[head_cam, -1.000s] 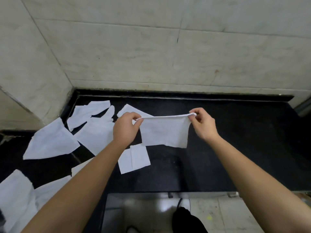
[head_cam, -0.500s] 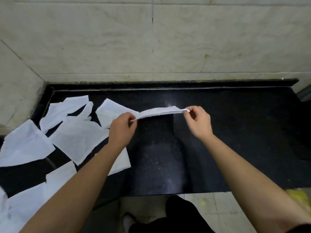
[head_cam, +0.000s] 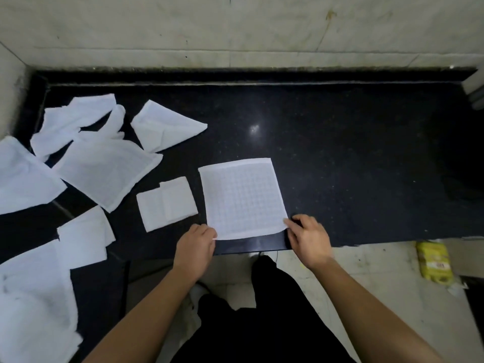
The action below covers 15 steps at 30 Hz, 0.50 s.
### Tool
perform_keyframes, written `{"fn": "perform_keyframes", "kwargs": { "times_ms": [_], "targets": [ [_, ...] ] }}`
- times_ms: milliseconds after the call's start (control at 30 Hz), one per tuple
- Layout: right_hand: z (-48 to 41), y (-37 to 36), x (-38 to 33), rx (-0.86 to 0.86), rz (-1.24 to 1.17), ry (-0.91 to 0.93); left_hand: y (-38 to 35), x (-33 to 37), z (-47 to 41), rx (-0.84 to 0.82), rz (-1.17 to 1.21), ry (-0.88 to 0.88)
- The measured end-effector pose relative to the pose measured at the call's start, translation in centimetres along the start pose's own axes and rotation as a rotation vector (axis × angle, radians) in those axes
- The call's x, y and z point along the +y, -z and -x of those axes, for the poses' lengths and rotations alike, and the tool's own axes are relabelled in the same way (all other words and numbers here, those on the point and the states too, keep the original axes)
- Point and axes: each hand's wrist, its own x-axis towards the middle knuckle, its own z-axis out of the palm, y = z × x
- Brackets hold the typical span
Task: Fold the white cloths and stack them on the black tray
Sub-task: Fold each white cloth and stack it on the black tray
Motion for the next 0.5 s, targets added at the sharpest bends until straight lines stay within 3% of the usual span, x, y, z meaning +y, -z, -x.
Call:
{"fn": "perform_keyframes", "kwargs": {
  "times_ms": [133,233,367,500],
  "targets": [
    [1.0,0.2,0.2,-0.008,0.03,0.07,-0.1,-0.3,1.3,-0.046,0.038,0.023],
    [0.1,1.2,0.0,-0.06,-0.027,0.039,0.9,-0.4,0.9,-0.083,0.16,0.144],
    [-3.1,3.0,-1.0,-0.137,-0.349,-0.183,2.8,-0.4,-1.7,-0.063,0.509,0.454],
    [-7.7,3.7,-1.3,-0.088,-0.631,-0.405,4.0,-0.7,-5.3,0.005,0.7,0.649]
  ]
}}
